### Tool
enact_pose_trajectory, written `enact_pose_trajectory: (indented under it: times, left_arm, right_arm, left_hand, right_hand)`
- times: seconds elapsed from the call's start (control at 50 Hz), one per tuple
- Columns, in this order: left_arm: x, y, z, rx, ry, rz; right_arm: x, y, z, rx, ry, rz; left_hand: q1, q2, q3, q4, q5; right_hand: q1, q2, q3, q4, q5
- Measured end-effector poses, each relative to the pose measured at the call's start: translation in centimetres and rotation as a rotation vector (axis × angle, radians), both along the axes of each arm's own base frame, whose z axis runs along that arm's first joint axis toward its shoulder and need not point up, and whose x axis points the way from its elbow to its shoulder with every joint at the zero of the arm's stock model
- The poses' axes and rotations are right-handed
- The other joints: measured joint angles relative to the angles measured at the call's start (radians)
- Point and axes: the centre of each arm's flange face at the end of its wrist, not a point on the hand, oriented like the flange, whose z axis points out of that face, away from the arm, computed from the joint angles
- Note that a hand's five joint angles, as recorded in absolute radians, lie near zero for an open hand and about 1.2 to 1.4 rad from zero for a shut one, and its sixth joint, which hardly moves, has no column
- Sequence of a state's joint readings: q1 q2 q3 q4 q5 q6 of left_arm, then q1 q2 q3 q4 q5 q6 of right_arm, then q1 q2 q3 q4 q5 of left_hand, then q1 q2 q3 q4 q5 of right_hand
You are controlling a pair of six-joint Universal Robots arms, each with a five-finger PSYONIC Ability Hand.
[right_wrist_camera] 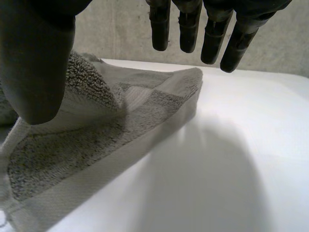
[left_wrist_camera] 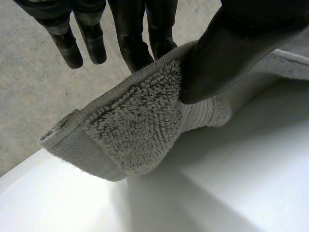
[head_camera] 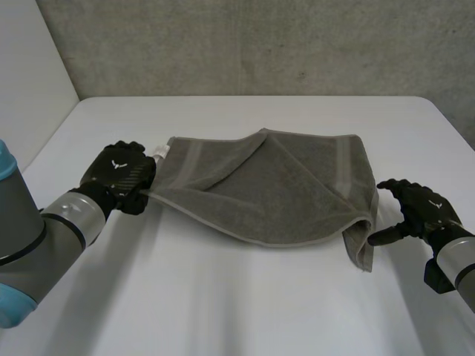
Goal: Fold the towel.
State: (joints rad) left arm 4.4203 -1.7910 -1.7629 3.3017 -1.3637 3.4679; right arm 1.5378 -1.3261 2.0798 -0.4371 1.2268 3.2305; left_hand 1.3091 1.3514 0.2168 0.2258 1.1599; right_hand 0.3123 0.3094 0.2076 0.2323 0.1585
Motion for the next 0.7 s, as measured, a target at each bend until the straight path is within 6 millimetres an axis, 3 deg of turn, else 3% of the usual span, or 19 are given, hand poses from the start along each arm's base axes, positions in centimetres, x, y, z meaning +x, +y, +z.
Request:
enact_pose_trajectory:
  times: [0.4, 0.7]
  left_arm:
    - [-0.3, 0.6, 0.4, -0.001, 0.009, -0.01]
    - [-0.3, 0.5, 0.2, 0.005, 0.007, -0.01]
  right_arm:
    - [0.1, 0.0, -1.1, 0.082, -0.1, -0.018]
    - [0.3, 1.5, -1.6, 0.141, -0.121, 0.004]
  left_hand:
    - [0.0, 0.0, 0.0, 0.0, 0.0]
    - [0.0, 0.0, 0.0, 0.0, 0.0]
  right_hand:
    - [0.0, 0.0, 0.0, 0.0, 0.003]
    - [0.0, 0.0, 0.0, 0.0, 0.003]
